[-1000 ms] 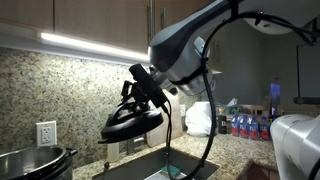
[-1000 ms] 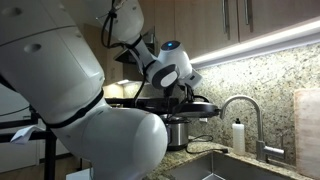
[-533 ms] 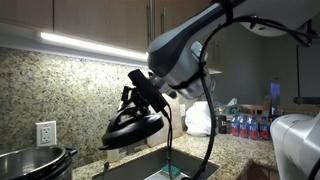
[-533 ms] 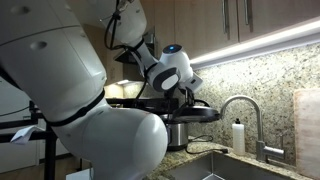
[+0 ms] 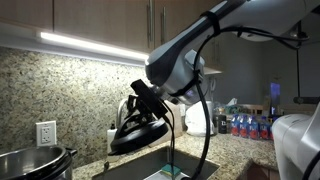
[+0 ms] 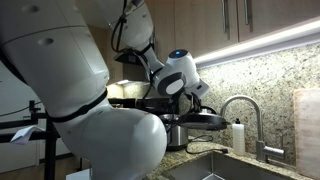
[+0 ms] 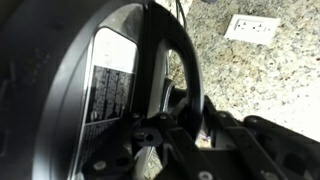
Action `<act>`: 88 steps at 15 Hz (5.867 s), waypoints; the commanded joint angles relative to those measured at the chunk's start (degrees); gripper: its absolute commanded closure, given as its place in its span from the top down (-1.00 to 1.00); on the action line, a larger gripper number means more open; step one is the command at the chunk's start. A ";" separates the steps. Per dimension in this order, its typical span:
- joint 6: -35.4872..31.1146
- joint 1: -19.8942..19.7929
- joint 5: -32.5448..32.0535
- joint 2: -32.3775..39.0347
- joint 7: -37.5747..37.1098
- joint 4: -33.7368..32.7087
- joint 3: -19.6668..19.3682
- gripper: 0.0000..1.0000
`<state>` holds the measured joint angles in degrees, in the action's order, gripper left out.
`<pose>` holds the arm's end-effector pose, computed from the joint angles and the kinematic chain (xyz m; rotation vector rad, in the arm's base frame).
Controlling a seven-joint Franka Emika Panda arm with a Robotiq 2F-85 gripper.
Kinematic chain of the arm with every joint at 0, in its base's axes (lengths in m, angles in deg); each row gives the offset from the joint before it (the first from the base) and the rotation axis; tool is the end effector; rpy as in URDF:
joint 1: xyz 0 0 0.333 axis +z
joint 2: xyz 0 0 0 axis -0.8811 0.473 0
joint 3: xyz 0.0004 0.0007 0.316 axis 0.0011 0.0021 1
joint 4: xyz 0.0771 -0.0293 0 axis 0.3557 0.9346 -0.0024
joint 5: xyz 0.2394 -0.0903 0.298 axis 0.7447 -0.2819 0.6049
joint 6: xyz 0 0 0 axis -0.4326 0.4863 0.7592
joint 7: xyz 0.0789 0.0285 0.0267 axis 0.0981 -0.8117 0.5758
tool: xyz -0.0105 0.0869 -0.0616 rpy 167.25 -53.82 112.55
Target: Pick up the lid from the cooker and put it on the counter
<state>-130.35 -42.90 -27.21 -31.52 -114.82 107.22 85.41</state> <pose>0.3755 0.0824 0.4532 -2.0296 1.1910 -0.7151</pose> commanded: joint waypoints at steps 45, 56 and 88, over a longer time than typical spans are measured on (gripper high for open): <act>-18.20 -77.15 22.59 0.37 -8.91 -0.59 44.09 -0.69; -18.21 -89.64 20.55 7.69 -10.57 -4.76 47.55 -0.84; -18.46 -134.91 21.27 9.75 -22.00 -14.06 85.40 -0.84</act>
<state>-148.87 -171.76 -5.51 -17.56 -130.66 95.06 166.10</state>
